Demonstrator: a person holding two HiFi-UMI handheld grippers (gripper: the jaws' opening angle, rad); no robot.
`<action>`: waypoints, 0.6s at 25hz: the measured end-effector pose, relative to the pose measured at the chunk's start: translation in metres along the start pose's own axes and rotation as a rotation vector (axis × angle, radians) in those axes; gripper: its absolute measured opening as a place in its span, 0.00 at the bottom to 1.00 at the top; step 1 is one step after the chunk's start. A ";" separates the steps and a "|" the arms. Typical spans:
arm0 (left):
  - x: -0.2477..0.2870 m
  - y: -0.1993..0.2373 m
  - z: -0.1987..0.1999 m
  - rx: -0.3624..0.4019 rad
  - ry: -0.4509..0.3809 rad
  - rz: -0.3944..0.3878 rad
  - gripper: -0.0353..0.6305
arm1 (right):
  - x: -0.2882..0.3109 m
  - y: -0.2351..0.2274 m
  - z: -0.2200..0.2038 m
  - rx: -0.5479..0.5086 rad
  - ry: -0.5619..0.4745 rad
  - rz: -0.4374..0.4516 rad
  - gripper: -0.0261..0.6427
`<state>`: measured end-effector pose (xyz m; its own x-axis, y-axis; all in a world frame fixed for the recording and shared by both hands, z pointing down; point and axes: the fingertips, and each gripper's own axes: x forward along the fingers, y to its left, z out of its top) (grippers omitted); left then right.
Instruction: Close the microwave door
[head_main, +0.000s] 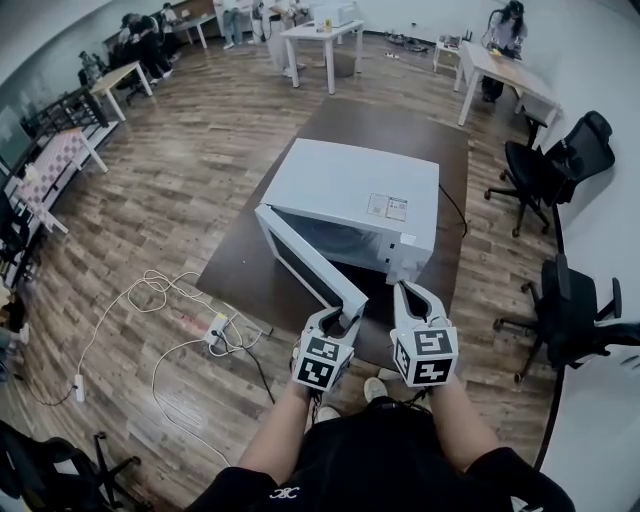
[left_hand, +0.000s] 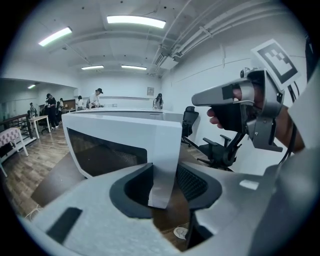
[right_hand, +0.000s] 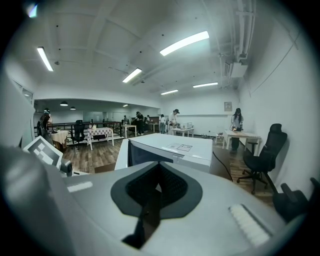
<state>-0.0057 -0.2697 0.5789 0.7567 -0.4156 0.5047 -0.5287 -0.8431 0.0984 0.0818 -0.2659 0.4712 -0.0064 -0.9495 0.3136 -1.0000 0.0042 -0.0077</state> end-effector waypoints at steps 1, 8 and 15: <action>0.003 -0.001 0.002 -0.003 0.001 0.001 0.29 | 0.000 -0.003 -0.001 0.002 0.001 0.000 0.05; 0.027 -0.004 0.014 -0.021 0.012 0.011 0.29 | 0.006 -0.027 -0.003 0.017 0.005 0.001 0.05; 0.053 -0.005 0.029 -0.049 0.016 0.061 0.29 | 0.015 -0.054 -0.002 0.049 0.000 -0.004 0.05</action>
<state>0.0483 -0.2969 0.5802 0.7162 -0.4600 0.5249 -0.5925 -0.7982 0.1090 0.1356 -0.2797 0.4785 -0.0022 -0.9494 0.3141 -0.9985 -0.0153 -0.0533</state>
